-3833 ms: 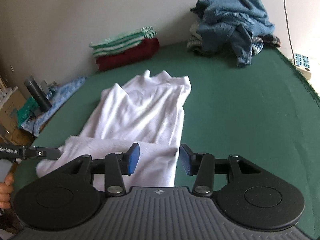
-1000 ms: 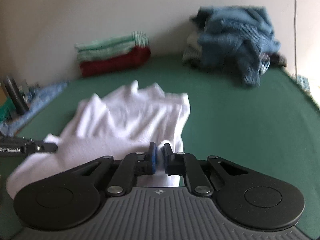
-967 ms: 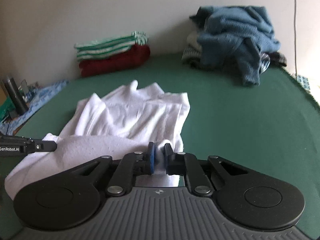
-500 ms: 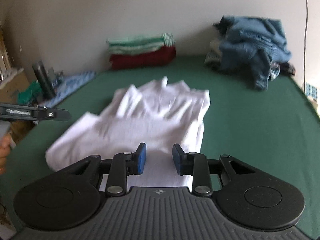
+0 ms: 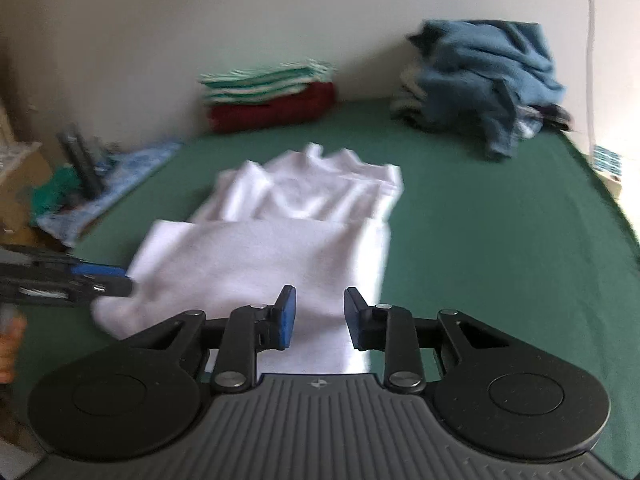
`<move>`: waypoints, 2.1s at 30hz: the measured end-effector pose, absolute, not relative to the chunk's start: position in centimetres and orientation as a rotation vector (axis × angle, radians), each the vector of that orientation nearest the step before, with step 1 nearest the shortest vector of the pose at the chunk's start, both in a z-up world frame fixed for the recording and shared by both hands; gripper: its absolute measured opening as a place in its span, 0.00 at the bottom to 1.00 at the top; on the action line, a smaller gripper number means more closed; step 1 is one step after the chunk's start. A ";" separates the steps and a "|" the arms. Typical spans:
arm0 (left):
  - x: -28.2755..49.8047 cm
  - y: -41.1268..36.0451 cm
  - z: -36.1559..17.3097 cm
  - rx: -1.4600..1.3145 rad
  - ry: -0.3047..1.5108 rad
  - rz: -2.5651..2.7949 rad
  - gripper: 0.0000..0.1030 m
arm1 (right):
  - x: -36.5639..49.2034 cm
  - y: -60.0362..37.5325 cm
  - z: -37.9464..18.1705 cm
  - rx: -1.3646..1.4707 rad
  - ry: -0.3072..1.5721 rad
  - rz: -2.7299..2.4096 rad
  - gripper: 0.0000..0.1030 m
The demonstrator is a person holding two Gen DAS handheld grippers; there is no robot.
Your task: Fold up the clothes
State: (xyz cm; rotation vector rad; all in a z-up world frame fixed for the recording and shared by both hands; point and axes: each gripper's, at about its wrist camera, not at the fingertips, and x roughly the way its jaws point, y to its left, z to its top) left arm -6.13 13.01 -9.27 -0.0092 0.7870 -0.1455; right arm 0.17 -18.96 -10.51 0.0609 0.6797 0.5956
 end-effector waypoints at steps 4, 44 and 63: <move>-8.0 12.4 -7.9 -0.040 0.736 -0.112 0.31 | -0.7 -18.6 -11.1 0.008 0.706 0.620 0.26; -8.9 16.6 -11.4 -0.469 0.894 -0.190 0.10 | -0.7 -22.6 -11.7 0.189 0.815 0.584 0.31; 0.5 15.4 -6.4 -0.109 0.851 -0.223 0.50 | 8.9 -21.6 -8.2 0.098 0.915 0.588 0.29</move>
